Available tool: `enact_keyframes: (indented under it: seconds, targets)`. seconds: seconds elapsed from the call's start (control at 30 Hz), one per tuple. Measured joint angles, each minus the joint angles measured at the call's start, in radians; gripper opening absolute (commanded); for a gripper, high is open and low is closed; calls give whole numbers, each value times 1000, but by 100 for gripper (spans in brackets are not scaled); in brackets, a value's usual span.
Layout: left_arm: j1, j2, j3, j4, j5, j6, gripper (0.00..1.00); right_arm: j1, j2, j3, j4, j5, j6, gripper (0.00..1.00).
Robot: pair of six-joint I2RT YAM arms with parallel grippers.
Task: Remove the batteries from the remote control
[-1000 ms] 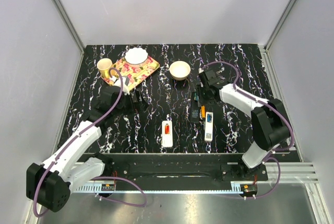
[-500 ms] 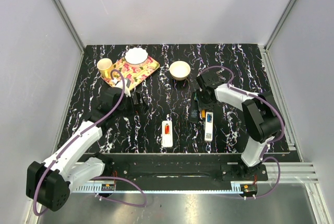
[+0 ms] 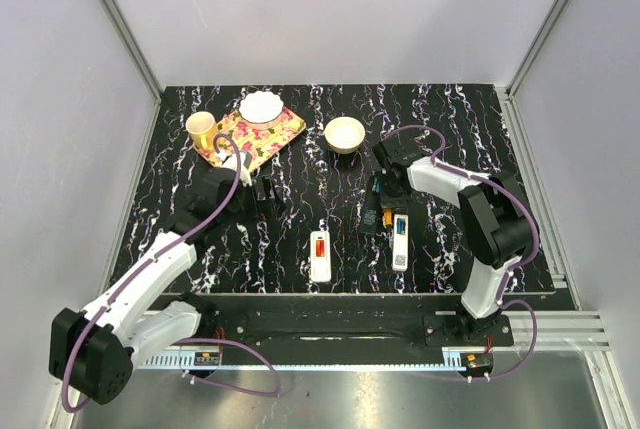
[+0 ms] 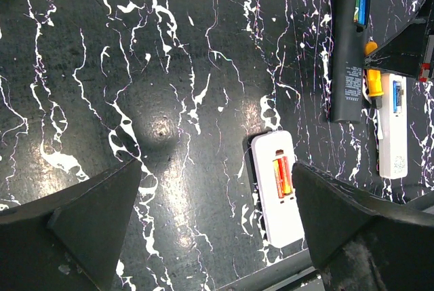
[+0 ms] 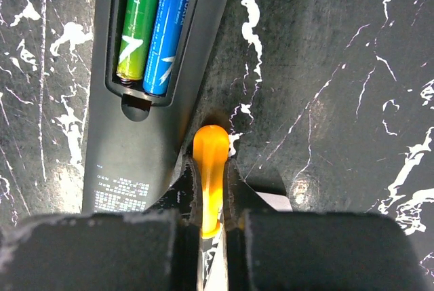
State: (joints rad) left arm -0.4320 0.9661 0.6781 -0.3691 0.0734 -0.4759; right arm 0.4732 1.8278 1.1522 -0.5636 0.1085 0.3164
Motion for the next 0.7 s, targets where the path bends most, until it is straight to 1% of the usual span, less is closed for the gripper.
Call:
enact_keyframes:
  seconds: [0.23, 0.37, 0.5, 0.6, 0.7]
  targets:
    - [-8, -7, 0, -2, -3, 1, 99, 0, -11, -2, 2, -8, 2, 0]
    - [-24, -22, 5, -5, 3, 15, 99, 0, -84, -25, 25, -36, 5, 0]
    - [-83, -22, 37, -11, 10, 35, 99, 0, -248, -89, 102, -84, 26, 0]
    - [-141, -18, 68, -4, 16, 42, 99, 0, -400, -172, 202, -134, 61, 0]
    - [-201, 2, 99, 37, 35, 43, 99, 0, -545, -270, 304, -183, 114, 0]
